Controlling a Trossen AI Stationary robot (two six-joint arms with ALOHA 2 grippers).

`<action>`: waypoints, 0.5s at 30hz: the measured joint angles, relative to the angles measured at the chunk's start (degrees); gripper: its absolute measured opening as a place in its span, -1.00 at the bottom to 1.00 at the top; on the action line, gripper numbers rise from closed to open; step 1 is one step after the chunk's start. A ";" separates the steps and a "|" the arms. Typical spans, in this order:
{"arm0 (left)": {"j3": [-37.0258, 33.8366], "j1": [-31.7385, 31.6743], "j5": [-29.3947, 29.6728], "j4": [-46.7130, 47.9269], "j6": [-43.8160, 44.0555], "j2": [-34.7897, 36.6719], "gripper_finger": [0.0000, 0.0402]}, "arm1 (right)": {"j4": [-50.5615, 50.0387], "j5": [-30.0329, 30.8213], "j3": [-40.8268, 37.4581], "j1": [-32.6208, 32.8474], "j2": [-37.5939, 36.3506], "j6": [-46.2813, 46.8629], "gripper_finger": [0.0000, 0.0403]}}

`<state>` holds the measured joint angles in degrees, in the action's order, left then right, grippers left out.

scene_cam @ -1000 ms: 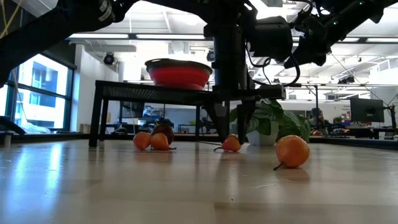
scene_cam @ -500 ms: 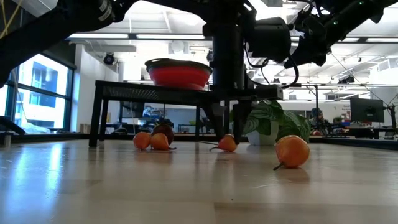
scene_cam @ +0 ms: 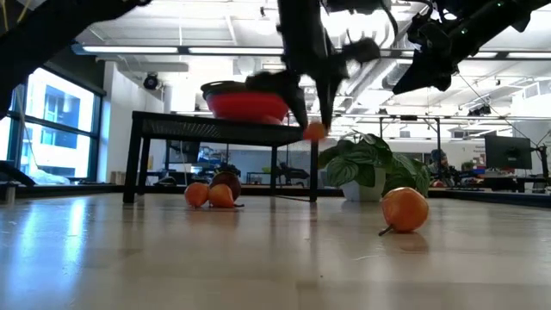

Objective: Pick & Place Fruit
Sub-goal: Put the orange pear into the red basket on the shelf

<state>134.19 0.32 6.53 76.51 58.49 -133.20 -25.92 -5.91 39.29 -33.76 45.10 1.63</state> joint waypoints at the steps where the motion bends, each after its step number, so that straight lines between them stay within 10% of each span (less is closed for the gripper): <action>1: 0.00 0.00 0.55 0.18 -0.04 1.24 -0.35 | 0.03 0.00 0.00 0.00 0.00 0.00 -0.99; 15: 0.04 -0.02 5.08 -0.97 -2.48 11.62 -0.35 | 1.30 -0.02 0.00 -0.01 0.00 0.02 -0.99</action>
<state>134.23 0.30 11.61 75.54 56.01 -121.59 -24.62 -5.93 39.29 -33.77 45.10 1.65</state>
